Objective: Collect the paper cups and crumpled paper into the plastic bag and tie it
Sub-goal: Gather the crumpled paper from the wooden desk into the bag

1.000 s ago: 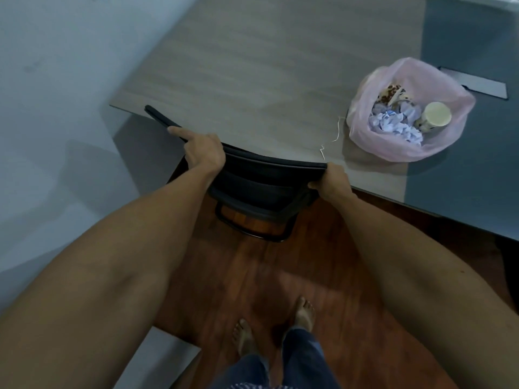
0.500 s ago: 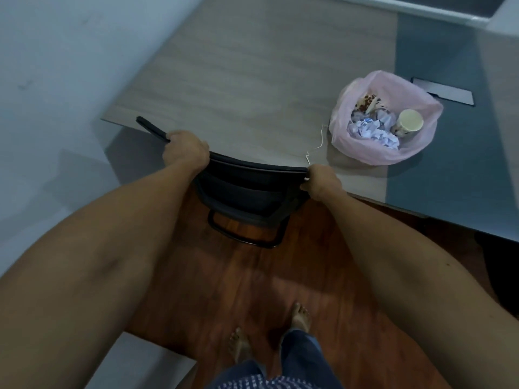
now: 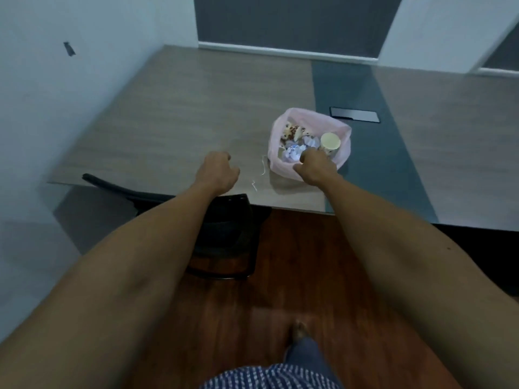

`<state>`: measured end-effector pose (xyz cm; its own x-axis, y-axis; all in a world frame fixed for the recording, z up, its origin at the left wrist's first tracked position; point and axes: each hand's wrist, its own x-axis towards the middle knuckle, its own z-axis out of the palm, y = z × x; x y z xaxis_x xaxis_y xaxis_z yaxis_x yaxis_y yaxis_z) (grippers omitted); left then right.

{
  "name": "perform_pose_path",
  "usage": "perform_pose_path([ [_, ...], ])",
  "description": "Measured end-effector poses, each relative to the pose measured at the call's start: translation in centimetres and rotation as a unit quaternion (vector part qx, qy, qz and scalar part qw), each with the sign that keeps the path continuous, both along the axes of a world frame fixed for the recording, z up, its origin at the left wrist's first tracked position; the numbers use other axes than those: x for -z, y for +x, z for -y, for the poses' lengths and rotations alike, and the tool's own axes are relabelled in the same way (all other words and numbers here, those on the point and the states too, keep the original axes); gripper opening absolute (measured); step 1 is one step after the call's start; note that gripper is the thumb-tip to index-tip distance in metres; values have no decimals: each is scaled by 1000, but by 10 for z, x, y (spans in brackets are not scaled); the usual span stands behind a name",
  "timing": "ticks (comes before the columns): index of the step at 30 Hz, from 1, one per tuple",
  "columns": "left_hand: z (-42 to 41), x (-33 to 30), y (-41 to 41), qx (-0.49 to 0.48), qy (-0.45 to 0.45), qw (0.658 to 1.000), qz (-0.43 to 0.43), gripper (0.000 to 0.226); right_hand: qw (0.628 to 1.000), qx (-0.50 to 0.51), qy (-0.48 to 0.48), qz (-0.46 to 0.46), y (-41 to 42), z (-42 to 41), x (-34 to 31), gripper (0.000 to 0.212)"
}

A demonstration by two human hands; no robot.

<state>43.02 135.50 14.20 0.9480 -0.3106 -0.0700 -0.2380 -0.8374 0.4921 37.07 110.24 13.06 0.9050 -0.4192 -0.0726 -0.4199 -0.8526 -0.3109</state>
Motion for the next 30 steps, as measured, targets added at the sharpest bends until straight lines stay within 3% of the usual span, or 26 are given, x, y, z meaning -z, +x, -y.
perform_pose_path([
  [7, 107, 23, 19, 33, -38, 999, 10, 51, 999, 30, 29, 19, 15, 112, 6, 29],
  [14, 192, 59, 43, -16, -21, 998, -61, 52, 998, -58, 36, 0, 69, 223, 37, 44],
  [19, 222, 87, 49, -60, 8, 991, -117, 64, 990, -139, 2, -38, 119, 258, 51, 52],
  [26, 258, 106, 58, -250, -46, 958, -130, 56, 969, -217, -86, -81, 181, 268, 65, 46],
  [30, 268, 105, 69, -347, -86, 931, -76, 49, 978, -198, -60, -30, 196, 270, 63, 47],
])
